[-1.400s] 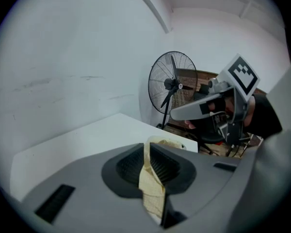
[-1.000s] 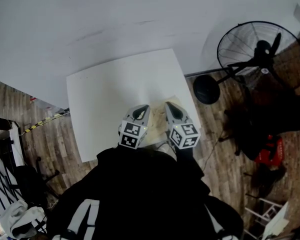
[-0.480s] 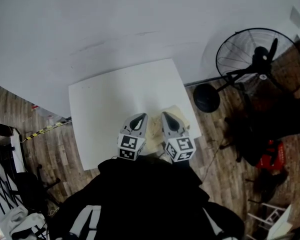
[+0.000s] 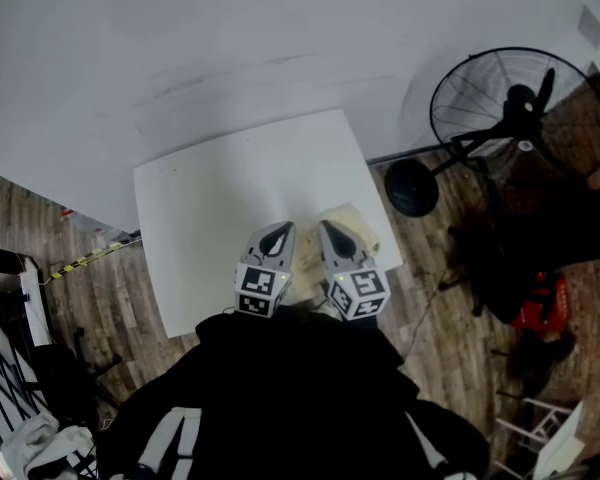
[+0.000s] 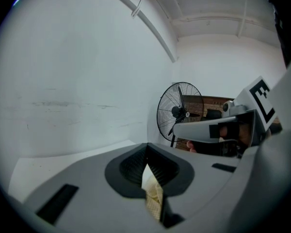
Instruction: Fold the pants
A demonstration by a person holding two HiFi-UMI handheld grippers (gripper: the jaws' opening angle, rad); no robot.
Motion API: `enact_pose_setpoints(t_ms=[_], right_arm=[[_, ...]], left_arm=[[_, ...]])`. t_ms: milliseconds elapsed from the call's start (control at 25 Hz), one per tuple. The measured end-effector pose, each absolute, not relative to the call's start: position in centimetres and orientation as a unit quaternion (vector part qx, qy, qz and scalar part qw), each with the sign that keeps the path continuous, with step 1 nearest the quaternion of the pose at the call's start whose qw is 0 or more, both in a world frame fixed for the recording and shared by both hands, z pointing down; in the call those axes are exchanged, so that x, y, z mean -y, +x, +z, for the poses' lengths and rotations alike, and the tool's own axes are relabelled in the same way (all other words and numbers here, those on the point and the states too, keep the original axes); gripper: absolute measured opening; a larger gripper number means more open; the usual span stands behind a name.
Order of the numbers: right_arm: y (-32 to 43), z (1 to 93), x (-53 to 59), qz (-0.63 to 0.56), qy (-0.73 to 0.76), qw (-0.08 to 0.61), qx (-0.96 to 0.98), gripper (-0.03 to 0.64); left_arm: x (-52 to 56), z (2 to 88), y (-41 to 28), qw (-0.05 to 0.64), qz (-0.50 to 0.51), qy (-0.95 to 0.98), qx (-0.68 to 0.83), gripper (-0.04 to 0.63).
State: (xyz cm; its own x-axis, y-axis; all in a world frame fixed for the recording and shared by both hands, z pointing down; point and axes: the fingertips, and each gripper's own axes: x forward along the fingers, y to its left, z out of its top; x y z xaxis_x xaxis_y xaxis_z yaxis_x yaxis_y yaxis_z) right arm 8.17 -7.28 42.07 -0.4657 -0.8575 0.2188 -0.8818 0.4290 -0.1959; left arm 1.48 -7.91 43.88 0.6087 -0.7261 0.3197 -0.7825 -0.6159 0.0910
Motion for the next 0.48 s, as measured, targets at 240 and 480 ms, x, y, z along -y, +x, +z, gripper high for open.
enact_pose_setpoints(t_ms=[240, 480], right_arm=[[8.22, 42.38, 7.21, 0.144, 0.515, 0.046, 0.844, 0.005], [8.06, 42.63, 7.29, 0.147, 0.517, 0.051, 0.842, 0.005]], left_arm=[[7.86, 43.86, 1.49, 0.114, 0.127, 0.890, 0.423, 0.003], [7.83, 44.55, 1.32, 0.118, 0.132, 0.889, 0.421, 0.003]])
